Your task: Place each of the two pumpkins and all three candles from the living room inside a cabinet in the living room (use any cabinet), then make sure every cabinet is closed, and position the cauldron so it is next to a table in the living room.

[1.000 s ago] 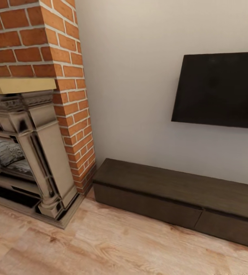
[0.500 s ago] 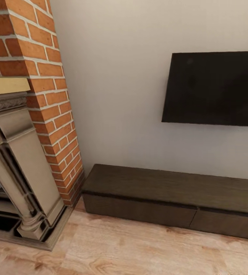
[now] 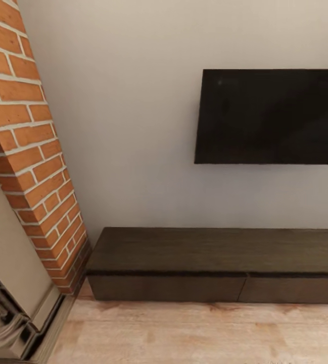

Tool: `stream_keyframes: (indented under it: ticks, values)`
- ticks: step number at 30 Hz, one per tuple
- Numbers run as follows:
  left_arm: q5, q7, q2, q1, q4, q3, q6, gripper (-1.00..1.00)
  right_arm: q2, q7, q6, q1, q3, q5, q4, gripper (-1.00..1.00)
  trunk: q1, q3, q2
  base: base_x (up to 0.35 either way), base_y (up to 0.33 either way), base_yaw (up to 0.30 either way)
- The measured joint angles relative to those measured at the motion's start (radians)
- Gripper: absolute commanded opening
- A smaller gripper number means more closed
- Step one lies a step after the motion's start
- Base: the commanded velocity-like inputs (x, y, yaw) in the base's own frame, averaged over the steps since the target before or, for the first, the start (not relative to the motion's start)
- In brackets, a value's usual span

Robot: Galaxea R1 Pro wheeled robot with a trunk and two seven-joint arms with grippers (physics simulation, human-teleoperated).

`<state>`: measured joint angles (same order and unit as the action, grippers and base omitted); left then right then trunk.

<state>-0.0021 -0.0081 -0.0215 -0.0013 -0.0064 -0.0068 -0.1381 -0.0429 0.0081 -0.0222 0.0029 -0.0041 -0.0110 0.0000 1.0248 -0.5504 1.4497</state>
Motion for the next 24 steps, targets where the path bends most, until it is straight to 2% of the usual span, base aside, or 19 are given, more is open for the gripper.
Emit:
stream_keyframes:
  ticks: [8,13,24]
  values:
    - [0.001,0.000,0.000,0.000,0.000,-0.001,0.000,1.00,-0.001,0.000,0.000,0.000,0.000,0.000,0.000,1.00,0.000,0.005,0.000,0.017,0.004,-0.291]
    - [0.000,0.000,0.000,0.000,0.000,-0.001,0.000,1.00,-0.002,-0.001,0.000,0.000,0.000,0.000,0.000,1.00,0.000,0.008,0.000,0.171,0.114,-0.265]
    - [0.000,0.000,0.000,0.000,0.000,0.000,0.000,1.00,-0.010,-0.001,0.000,0.000,0.000,0.000,0.000,1.00,0.000,0.009,0.000,0.062,-0.006,-0.032]
